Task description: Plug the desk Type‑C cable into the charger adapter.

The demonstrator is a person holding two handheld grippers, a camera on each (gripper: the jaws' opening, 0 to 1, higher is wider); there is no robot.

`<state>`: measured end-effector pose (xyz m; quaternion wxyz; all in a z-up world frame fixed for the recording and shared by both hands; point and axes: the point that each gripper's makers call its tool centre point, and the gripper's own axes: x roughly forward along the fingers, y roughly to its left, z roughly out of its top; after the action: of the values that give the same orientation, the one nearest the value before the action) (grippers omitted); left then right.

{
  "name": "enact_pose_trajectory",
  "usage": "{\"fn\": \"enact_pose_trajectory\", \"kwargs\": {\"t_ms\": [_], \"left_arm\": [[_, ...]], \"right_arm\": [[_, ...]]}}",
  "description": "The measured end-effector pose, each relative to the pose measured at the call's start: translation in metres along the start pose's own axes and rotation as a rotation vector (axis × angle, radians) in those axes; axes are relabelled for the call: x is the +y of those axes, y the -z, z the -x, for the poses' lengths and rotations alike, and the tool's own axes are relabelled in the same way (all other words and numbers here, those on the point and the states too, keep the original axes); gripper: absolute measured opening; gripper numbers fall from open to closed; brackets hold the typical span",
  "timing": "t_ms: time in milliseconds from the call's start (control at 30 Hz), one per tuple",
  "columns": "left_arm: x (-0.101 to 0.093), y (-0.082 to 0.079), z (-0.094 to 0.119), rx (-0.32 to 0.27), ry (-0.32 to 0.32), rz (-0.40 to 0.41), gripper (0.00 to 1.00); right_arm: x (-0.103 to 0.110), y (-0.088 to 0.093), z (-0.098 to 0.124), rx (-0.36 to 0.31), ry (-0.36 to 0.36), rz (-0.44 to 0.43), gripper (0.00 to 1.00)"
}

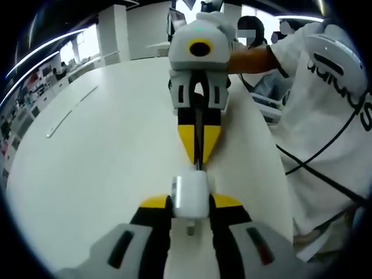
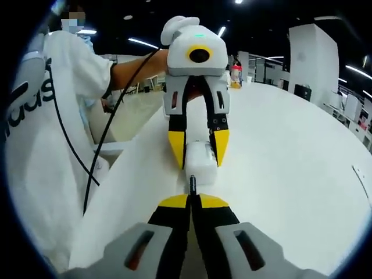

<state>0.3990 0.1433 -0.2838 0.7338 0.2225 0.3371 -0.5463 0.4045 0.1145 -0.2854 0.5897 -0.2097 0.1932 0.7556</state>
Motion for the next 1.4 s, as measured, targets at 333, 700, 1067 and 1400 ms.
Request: {"fn": "enact_pose_trajectory", "kwargs": {"t_ms": [333, 700, 1067, 1400], "left_arm": [[0.0, -0.001, -0.001, 0.018, 0.001, 0.003, 0.24], [0.003, 0.0, -0.002, 0.033, -0.004, 0.013, 0.24], [0.007, 0.0, -0.003, 0.007, -0.006, 0.074, 0.24], [0.005, 0.001, -0.004, -0.014, -0.005, 0.106, 0.25]], "right_arm": [[0.008, 0.0, 0.0, -0.005, 0.005, -0.038, 0.02], [0.015, -0.001, 0.0, 0.025, 0.006, -0.049, 0.01], [0.011, -0.002, 0.0, 0.041, 0.02, -0.093, 0.01], [0.015, -0.002, -0.004, 0.042, 0.029, -0.085, 0.0]]}}
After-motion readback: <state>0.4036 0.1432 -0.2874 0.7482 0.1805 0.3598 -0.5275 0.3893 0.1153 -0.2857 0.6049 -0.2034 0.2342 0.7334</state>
